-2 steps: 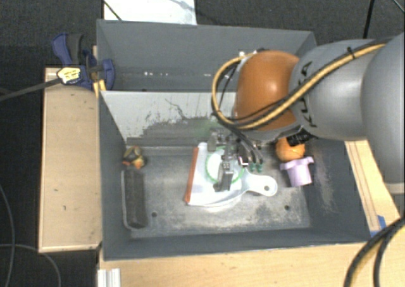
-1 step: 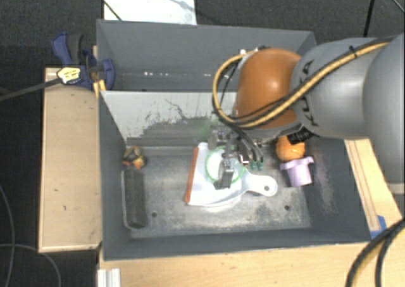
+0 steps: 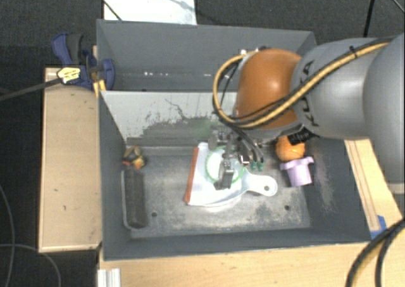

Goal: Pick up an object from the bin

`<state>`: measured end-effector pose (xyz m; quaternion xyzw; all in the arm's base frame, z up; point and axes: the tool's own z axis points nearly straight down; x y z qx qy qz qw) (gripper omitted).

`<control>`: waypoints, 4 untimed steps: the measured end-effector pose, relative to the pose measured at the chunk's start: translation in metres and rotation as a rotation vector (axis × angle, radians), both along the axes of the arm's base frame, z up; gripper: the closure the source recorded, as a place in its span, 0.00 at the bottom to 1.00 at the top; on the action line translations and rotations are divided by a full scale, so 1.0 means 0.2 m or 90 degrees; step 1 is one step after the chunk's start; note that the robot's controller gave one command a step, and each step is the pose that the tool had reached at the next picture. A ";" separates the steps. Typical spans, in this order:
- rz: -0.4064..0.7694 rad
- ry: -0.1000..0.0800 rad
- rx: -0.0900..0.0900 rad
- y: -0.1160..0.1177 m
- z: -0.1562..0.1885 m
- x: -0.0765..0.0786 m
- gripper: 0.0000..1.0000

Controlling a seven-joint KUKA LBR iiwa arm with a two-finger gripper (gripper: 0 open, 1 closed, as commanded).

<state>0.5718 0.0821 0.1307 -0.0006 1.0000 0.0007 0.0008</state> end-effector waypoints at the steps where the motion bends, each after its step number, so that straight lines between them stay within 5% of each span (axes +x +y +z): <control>1: 0.013 -0.001 0.000 -0.05 0.05 0.00 0.00; 2: -0.072 0.000 0.000 -0.18 0.04 -0.15 0.00; 3: -0.045 -0.014 0.003 -0.21 -0.15 -0.11 1.00; 4: -0.046 -0.002 0.000 -0.22 -0.19 -0.14 1.00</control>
Offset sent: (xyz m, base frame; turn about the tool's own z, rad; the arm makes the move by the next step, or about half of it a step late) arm -0.0477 -0.0485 0.0080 0.1637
